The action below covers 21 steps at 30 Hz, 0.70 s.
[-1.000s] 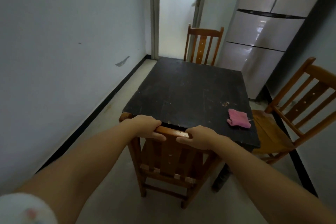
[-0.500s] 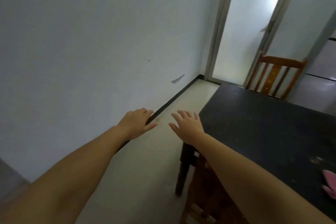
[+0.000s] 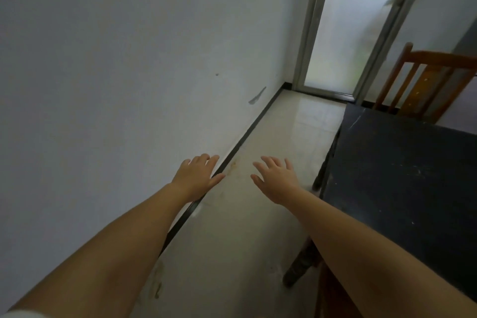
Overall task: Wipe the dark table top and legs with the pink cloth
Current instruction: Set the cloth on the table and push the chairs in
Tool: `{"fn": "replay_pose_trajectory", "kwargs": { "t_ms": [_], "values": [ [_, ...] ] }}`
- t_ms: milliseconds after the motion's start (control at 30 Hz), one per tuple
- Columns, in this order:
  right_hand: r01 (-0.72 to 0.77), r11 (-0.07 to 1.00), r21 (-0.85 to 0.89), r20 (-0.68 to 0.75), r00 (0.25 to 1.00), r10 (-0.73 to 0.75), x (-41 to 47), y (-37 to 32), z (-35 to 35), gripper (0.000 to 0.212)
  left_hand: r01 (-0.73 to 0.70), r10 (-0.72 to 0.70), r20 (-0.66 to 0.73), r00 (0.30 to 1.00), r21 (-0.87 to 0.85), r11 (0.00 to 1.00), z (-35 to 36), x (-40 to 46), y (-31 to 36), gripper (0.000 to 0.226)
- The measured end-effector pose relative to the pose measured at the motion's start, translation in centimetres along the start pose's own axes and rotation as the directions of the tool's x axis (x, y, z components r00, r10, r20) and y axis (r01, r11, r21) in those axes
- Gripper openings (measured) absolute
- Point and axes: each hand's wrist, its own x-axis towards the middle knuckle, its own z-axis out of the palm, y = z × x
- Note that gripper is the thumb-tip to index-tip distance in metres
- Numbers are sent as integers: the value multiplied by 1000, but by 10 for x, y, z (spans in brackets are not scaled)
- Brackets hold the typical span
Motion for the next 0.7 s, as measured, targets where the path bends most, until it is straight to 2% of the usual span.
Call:
{"fn": "replay_pose_trajectory", "kwargs": {
  "t_ms": [167,233,367,467,700],
  "values": [
    [-115,993,-23,7,993,116,79,46,6,49,-136,136,-2,991,11,991,8,95,-13,91],
    [-145,989,-12,3,989,145,119,66,3,49,-154,154,-10,988,13,988,8,142,-25,87],
    [-188,982,-16,20,982,188,199,105,-10,49,-81,81,2,997,-40,996,4,234,-53,60],
    [-203,979,-18,26,979,204,253,132,-19,49,-50,51,6,999,-83,995,-1,297,-66,59],
    [-256,967,-16,33,966,256,383,202,-21,50,-117,121,35,992,-103,988,11,461,-78,59]
  ]
}}
